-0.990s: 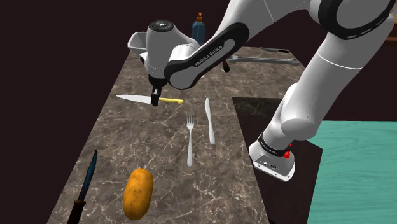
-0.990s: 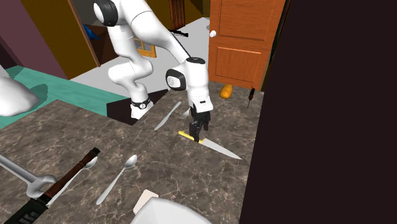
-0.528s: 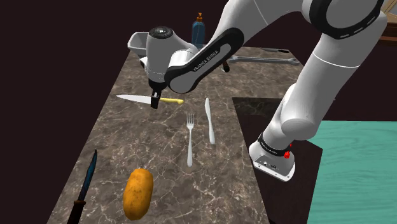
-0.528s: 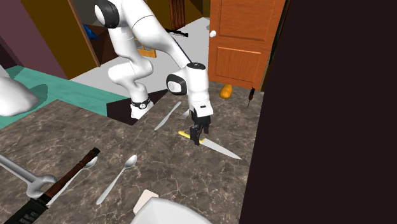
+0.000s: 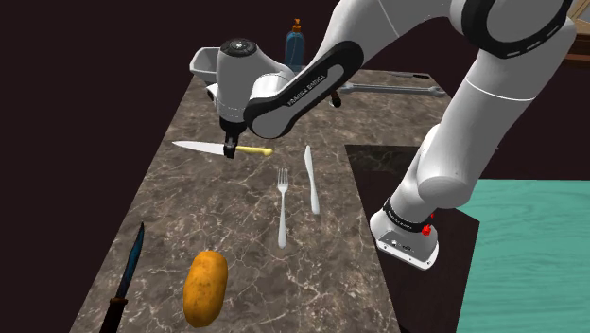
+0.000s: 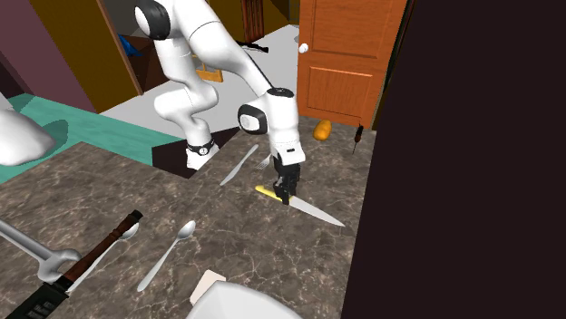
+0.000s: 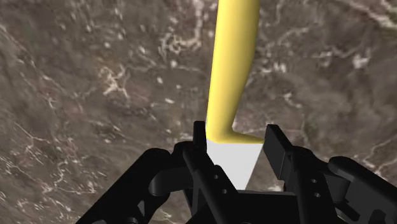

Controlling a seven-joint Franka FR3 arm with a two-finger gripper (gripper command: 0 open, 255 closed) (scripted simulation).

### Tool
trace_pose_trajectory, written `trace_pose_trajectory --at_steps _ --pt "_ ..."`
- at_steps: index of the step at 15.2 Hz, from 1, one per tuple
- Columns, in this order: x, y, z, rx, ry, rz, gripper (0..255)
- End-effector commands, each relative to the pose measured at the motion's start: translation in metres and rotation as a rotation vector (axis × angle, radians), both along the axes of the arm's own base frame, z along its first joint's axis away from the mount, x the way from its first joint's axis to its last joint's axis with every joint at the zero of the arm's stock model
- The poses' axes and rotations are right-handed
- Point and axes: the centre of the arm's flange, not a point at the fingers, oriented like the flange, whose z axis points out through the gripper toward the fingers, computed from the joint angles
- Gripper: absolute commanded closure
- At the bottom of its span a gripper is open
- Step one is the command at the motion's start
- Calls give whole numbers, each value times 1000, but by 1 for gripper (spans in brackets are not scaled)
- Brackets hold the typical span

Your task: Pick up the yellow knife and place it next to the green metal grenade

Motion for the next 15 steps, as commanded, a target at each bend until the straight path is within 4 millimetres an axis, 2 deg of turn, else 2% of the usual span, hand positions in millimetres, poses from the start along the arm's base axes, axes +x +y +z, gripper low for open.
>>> trace_pose_trajectory --at_steps 1,5,15 --pt "1 -4 -3 -4 7 -7 255" --pt "1 -4 -3 -4 7 -7 255" --pt "1 -4 49 -4 7 -7 255"
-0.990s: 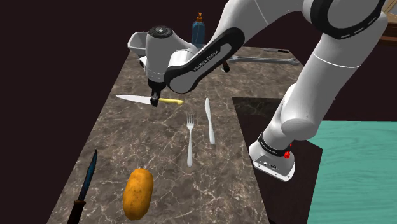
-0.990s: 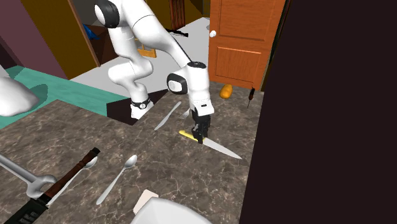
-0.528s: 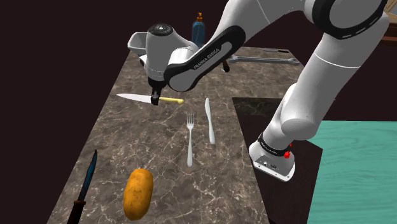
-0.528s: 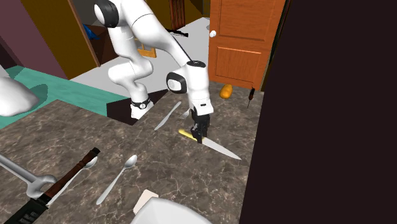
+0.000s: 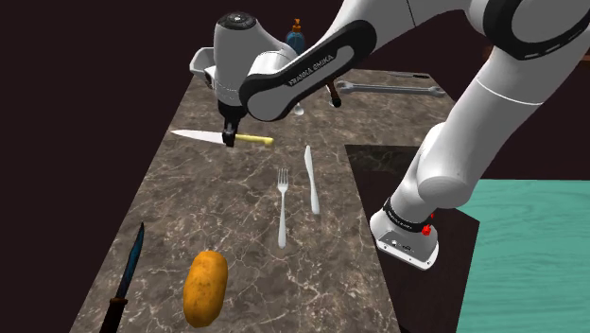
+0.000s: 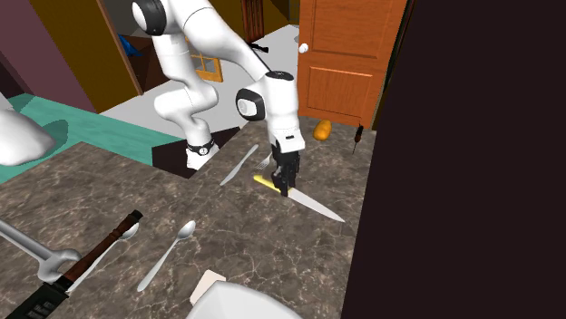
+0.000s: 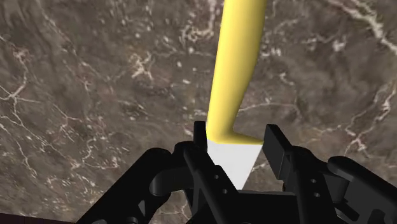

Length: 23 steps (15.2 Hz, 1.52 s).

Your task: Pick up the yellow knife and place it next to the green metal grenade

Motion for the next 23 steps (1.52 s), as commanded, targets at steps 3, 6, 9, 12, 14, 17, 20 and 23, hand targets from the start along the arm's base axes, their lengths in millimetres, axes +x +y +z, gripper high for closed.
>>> trace_pose_trajectory --at_steps 3,6,9,12,14,17,20,23 --pt "0 0 20 0 1 0 255" --pt "0 0 36 0 1 0 255" --pt "0 0 52 0 1 0 255" --pt "0 0 68 0 1 0 255" --pt "0 0 79 0 1 0 255" --pt "-6 -11 85 0 1 0 255" --pt "-24 -47 85 0 1 0 255" --pt "-41 -82 85 0 1 0 255"
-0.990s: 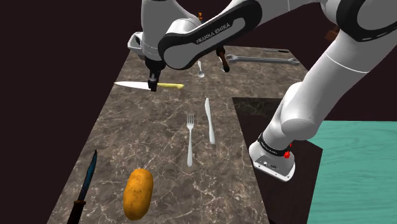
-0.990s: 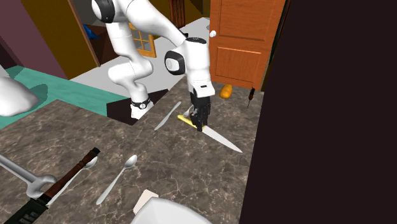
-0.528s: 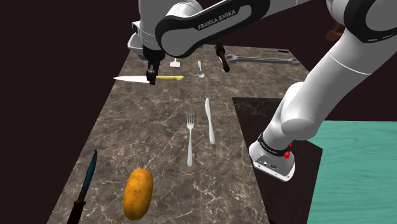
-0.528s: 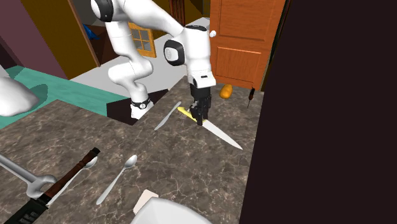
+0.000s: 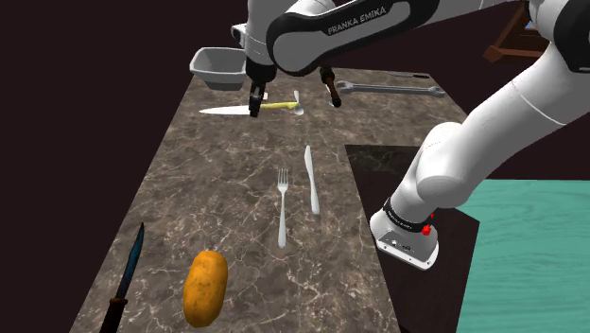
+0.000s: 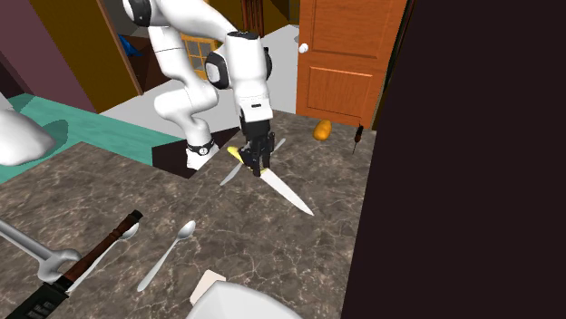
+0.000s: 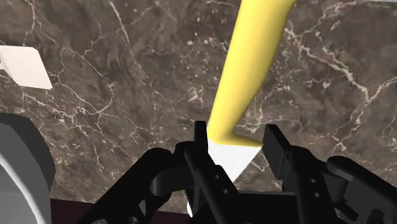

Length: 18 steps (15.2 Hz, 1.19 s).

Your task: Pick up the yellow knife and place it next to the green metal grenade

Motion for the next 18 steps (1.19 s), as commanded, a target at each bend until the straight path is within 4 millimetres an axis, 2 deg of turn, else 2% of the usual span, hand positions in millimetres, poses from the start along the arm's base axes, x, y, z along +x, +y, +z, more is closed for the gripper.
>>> trace_pose_trajectory --at_steps 1,16,18 --pt "-14 -23 -3 0 0 2 255" --pt "-104 -205 -2 0 0 2 255" --pt "-104 -205 -13 0 0 2 255"
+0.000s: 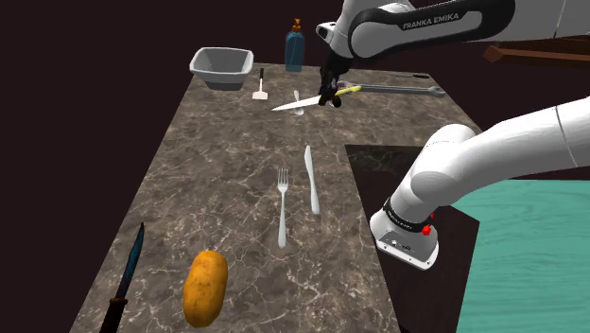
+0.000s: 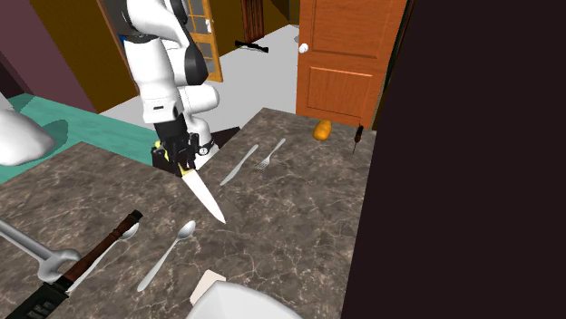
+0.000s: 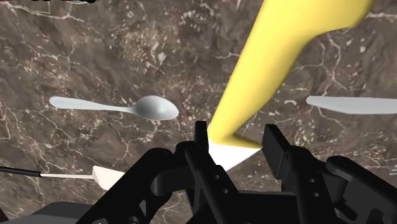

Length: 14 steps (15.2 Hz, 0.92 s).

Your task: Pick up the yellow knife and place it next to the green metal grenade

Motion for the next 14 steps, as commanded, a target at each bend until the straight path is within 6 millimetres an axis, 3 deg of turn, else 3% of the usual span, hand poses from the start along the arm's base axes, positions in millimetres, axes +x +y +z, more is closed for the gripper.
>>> trace_pose_trajectory --at_steps 1,12,13,14 --pt "-2 -3 -11 0 0 1 255" --pt "-2 -3 -69 0 0 1 255" --pt "-3 -4 -63 0 0 1 255" --pt "-3 -4 -63 0 0 1 0"
